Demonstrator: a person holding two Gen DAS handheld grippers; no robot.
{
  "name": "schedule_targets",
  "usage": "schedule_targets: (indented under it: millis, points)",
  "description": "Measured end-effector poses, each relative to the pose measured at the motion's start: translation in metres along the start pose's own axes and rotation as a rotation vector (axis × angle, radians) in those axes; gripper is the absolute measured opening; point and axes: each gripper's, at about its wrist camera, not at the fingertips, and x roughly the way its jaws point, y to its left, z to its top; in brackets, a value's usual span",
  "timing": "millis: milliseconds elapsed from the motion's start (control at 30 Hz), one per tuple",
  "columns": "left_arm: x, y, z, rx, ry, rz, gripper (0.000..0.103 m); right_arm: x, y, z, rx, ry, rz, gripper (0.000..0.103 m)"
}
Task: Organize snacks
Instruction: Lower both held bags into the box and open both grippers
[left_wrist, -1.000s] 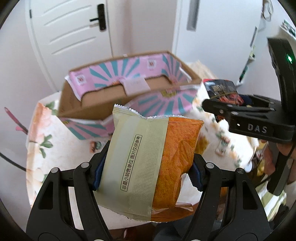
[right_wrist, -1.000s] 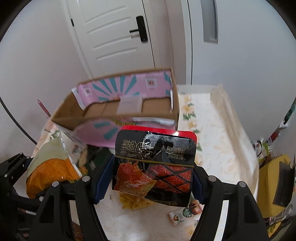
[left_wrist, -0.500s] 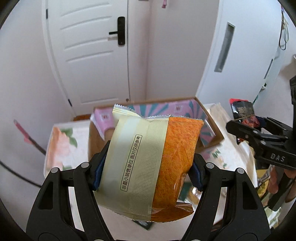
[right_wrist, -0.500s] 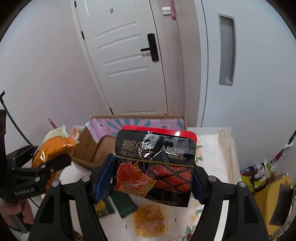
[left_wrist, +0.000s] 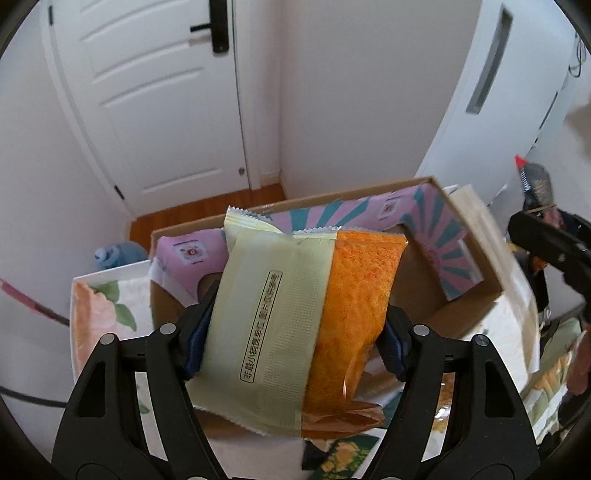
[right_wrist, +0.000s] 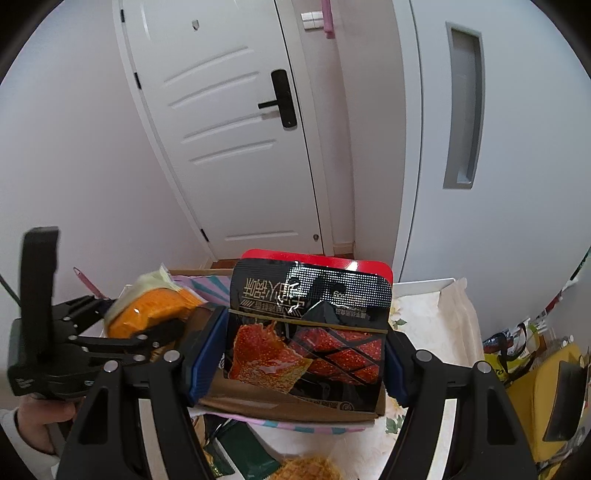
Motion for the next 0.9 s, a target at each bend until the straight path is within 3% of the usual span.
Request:
schedule_targets:
  millis: [33,67,133,500,800,833,867,900]
  points:
    - [0.006,0.001,0.001,0.005,0.011,0.000,0.080,0.004,0.000,0.001,0.004,0.006,-0.002,0.069]
    - [0.012,0.002,0.001,0.007,0.020,0.007,0.095,0.008,0.000,0.001,0.009,0.012,-0.005,0.069]
    - [0.016,0.002,0.001,0.010,0.015,0.022,0.103,0.013,0.000,0.001,0.015,0.022,-0.008,0.069]
    - [0.005,0.027,-0.020,-0.033,0.017,0.063,0.103,0.042,-0.004,0.003,0.033,0.094,-0.027,0.069]
    - [-0.019,0.034,-0.026,-0.057,-0.023,0.090,0.103,0.085,-0.006,0.012,0.047,0.226,0.018,0.071]
    - [-0.021,0.034,-0.026,-0.058,-0.026,0.092,0.103,0.087,-0.007,0.012,0.050,0.224,0.020,0.079]
    - [-0.023,0.033,-0.027,-0.059,-0.031,0.098,0.103,0.088,-0.008,0.010,0.053,0.219,0.021,0.094]
    - [-0.026,0.033,-0.027,-0.060,-0.036,0.103,0.103,0.090,-0.009,0.010,0.058,0.213,0.023,0.099]
